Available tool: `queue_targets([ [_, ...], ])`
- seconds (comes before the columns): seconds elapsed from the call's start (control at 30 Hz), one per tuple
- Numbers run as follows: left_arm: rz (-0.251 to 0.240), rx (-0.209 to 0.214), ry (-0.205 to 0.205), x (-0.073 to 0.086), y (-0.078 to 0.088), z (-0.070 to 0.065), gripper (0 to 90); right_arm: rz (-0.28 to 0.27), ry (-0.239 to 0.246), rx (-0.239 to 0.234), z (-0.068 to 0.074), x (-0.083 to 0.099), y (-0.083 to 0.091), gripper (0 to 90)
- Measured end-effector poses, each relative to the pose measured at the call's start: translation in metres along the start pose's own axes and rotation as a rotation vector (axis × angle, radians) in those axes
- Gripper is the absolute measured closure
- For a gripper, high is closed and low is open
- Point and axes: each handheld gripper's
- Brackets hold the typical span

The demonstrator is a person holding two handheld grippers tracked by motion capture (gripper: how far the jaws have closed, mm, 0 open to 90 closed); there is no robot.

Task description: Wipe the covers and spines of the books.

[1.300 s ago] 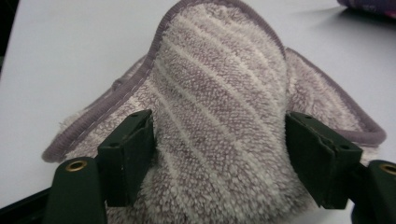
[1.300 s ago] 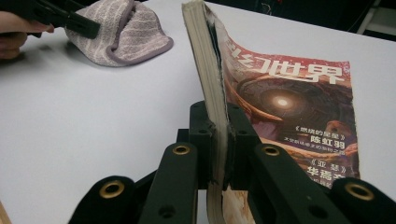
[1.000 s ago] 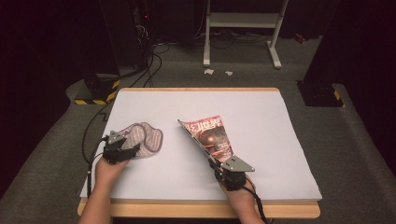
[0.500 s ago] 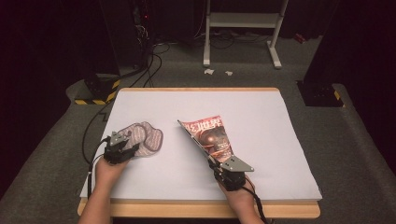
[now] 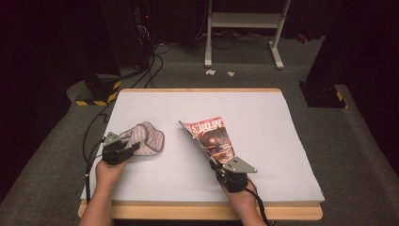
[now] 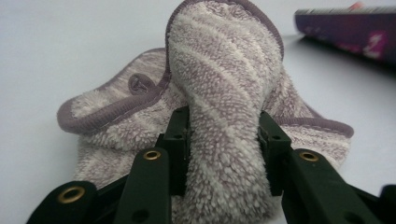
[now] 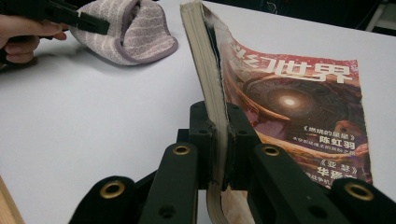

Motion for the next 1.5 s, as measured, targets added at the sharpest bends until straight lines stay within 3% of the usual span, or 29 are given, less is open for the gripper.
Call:
queue_targets([
  [0.27, -0.107, 0.075, 0.047, -0.008, 0.012, -0.011, 63.6, -0.004, 0.004, -0.01, 0.003, -0.001, 0.0, 84.4],
  [0.53, -0.145, 0.157, 0.027, -0.021, 0.017, -0.034, 63.7, -0.004, 0.005, -0.032, 0.006, -0.001, -0.002, 84.3],
  [0.97, -0.229, 0.305, -0.015, -0.039, 0.02, -0.103, 63.5, 0.0, 0.026, -0.069, 0.013, 0.0, -0.005, 84.0],
  [1.1, -0.237, 0.331, -0.019, -0.042, 0.016, -0.119, 63.4, -0.002, 0.026, -0.072, 0.014, 0.0, -0.005, 84.0],
  [1.13, -0.23, 0.341, -0.033, -0.043, 0.009, -0.131, 63.4, -0.002, 0.026, -0.074, 0.014, 0.0, -0.005, 84.0],
  [1.3, -0.198, 0.36, -0.071, -0.046, -0.009, -0.151, 63.2, -0.006, 0.021, -0.081, 0.014, 0.0, -0.005, 84.0],
  [1.4, -0.167, 0.346, -0.104, -0.044, -0.023, -0.156, 63.1, -0.01, 0.019, -0.085, 0.014, -0.001, -0.004, 84.1],
  [1.5, -0.161, 0.339, -0.097, -0.044, -0.031, -0.152, 63.0, -0.005, 0.006, -0.085, 0.012, 0.0, -0.005, 84.1],
])
Point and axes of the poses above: each handheld gripper's, and its own axes: y roughly backward along the jaws, x roughly out of its underside, z roughly to its left, and after that the axes turned 7 degrees about -z, right-handed
